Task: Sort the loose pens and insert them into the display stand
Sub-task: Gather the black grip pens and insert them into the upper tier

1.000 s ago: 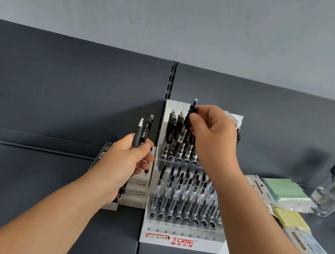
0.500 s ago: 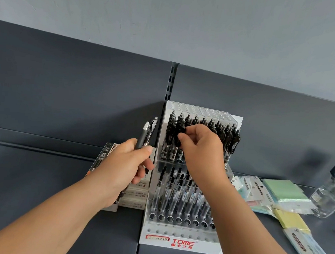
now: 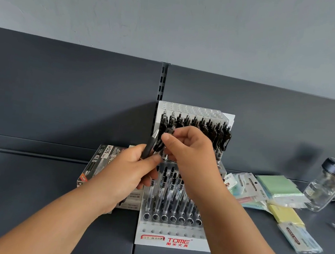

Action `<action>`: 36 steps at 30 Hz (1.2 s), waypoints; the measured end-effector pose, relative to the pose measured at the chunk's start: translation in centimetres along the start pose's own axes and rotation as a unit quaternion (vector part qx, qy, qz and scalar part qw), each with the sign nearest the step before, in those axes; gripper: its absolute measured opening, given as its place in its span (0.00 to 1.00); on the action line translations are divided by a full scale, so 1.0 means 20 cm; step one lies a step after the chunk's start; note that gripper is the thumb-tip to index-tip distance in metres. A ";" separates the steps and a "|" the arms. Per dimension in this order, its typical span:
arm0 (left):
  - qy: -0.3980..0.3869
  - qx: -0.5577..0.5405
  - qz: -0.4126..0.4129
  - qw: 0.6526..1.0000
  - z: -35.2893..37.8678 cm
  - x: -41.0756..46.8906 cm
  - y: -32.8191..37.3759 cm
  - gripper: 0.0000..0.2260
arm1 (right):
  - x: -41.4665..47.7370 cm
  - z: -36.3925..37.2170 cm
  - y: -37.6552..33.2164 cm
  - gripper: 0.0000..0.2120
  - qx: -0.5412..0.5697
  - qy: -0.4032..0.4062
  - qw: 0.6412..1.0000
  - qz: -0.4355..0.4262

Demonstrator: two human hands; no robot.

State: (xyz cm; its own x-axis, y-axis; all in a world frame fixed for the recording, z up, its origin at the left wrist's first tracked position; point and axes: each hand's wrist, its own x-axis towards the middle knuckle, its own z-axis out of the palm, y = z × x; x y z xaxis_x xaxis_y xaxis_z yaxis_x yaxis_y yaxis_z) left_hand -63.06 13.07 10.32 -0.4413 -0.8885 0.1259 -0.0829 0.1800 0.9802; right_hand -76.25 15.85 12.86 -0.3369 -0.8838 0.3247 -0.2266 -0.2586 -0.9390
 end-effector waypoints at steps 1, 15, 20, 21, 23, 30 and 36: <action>0.000 -0.015 -0.008 1.000 0.00 0.00 0.00 0.07 | 0.00 -0.01 0.00 0.05 0.031 0.002 0.999 0.012; 0.052 -0.026 -0.019 0.998 0.00 0.04 -0.03 0.07 | 0.06 -0.10 0.00 0.05 0.178 0.053 0.982 0.033; 0.069 -0.033 -0.026 0.997 -0.03 0.05 -0.04 0.08 | 0.12 -0.16 -0.08 0.06 0.036 0.098 0.991 -0.080; 0.069 -0.033 -0.024 0.997 -0.02 0.05 -0.04 0.08 | 0.13 -0.16 -0.08 0.07 0.004 0.098 0.991 -0.094; 0.067 -0.043 -0.026 0.996 -0.02 0.05 -0.04 0.07 | 0.14 -0.15 -0.07 0.07 -0.052 0.092 0.989 -0.108; 0.066 -0.069 -0.036 0.995 -0.03 0.04 -0.04 0.15 | 0.15 -0.10 0.02 0.04 -0.133 0.072 0.985 -0.076; 0.082 -0.099 -0.018 0.992 -0.03 0.05 -0.03 0.08 | 0.10 -0.09 0.08 0.01 -0.214 0.072 0.973 -0.057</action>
State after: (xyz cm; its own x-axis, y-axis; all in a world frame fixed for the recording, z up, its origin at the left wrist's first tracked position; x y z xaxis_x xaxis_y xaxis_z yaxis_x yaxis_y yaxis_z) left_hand -62.93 11.86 10.01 -0.2895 -0.9523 0.0968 0.0884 0.0741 0.9933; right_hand -78.94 14.30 12.25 -0.4039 -0.7875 0.4654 -0.6191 -0.1393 -0.7729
